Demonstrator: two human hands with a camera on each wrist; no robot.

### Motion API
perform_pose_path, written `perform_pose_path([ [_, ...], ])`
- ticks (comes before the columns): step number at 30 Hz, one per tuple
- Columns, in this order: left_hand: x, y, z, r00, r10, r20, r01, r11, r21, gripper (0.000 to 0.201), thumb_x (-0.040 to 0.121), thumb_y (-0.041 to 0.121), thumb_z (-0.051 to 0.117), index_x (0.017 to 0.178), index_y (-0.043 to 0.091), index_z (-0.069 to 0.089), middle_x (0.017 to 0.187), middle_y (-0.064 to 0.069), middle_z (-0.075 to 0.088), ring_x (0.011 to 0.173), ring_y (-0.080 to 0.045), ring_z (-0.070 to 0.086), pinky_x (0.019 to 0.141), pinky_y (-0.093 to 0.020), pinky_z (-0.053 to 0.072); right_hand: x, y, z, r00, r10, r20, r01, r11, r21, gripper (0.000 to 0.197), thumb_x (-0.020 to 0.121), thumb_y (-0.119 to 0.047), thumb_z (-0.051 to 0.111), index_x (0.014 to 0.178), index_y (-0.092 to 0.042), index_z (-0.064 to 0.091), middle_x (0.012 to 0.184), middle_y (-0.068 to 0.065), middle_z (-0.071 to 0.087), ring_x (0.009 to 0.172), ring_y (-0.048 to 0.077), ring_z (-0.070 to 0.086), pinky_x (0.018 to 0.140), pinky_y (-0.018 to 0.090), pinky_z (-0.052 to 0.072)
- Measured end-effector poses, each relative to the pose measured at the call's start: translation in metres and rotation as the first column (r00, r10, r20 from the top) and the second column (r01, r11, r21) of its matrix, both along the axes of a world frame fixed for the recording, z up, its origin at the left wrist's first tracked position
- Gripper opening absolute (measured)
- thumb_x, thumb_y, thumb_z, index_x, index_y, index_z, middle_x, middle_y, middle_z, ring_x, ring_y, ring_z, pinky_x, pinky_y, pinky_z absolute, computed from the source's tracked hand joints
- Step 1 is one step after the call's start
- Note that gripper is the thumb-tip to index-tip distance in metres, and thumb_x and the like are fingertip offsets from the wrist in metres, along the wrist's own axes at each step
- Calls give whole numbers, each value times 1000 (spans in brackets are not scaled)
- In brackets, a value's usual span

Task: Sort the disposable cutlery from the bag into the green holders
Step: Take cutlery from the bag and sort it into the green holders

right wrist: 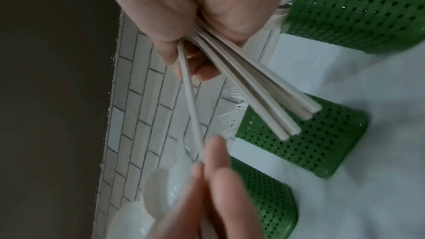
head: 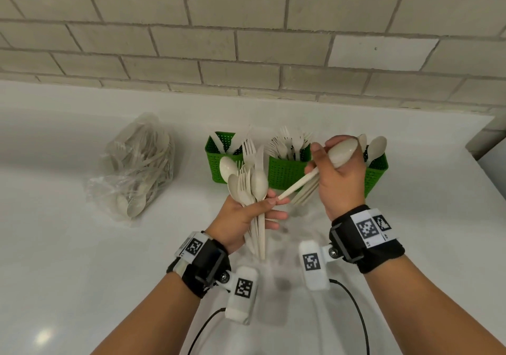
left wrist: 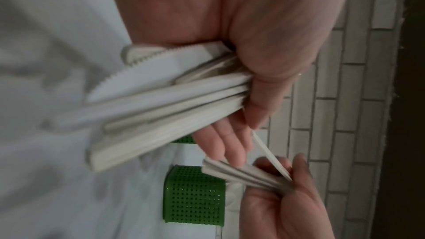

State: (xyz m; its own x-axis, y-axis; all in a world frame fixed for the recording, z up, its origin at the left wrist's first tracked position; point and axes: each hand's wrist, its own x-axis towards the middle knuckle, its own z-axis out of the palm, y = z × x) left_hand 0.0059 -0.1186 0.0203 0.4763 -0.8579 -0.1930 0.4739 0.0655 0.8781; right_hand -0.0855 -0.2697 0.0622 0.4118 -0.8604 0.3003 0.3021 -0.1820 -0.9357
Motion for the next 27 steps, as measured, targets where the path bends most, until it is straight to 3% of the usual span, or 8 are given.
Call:
perform_pose_path([
  [5,6,5,-9,985,16,-174,-17,1000,-5,15,83,11,59,97,8,63,105,-15,73,86,-26,73,66,-34,61,-5,-4,-5,996,-61,-58,54,991,-123,22,86,-8,71,85,-20,53,72,10,63,53,20,59,54,33,52],
  [9,8,1,-7,985,72,-159,-76,997,-20,17,85,12,63,102,10,65,71,-6,66,52,-15,58,49,-28,51,-8,7,-49,925,57,-376,-96,992,-84,29,72,-8,83,77,-17,56,68,-2,57,56,0,50,57,16,45],
  [12,7,-6,-3,988,150,-23,-150,988,-31,19,83,12,71,101,8,66,53,-2,48,42,-12,43,45,-25,42,-8,6,-58,894,130,-429,-198,973,-117,27,78,0,76,81,-16,55,68,-7,53,57,-2,50,58,11,41],
  [15,4,-15,5,968,164,191,-159,986,-41,31,77,11,77,105,5,66,49,-2,49,41,-14,42,47,-26,42,-4,12,-53,888,202,-413,-291,942,-166,28,87,2,65,88,-23,52,76,-10,56,69,-5,55,65,12,43],
  [19,-1,-29,13,915,63,399,-74,997,14,19,76,8,81,68,2,64,46,-7,52,42,-16,45,55,-27,44,-2,27,-55,816,315,-484,-444,878,-178,24,91,6,49,108,-11,48,68,-4,65,73,10,66,75,29,52],
  [21,-1,-32,11,904,54,425,-71,997,25,15,80,6,78,76,-4,66,48,-10,51,43,-15,46,56,-26,45,-3,28,-56,788,352,-505,-494,851,-179,30,90,9,43,117,-4,42,68,-5,60,69,5,61,75,27,50],
  [23,0,-32,12,891,61,450,-71,997,6,7,83,5,75,79,7,70,49,-9,52,43,-15,46,54,-25,46,-5,28,-54,761,364,-537,-538,817,-209,37,93,8,42,127,-3,36,75,-3,57,73,2,59,78,23,49],
  [27,4,-31,11,870,41,491,-50,999,5,13,82,6,76,94,6,70,53,-9,56,44,-15,48,52,-27,46,-9,29,-53,734,359,-577,-580,773,-257,40,97,2,42,134,-2,30,91,-9,50,82,1,57,84,28,52],
])
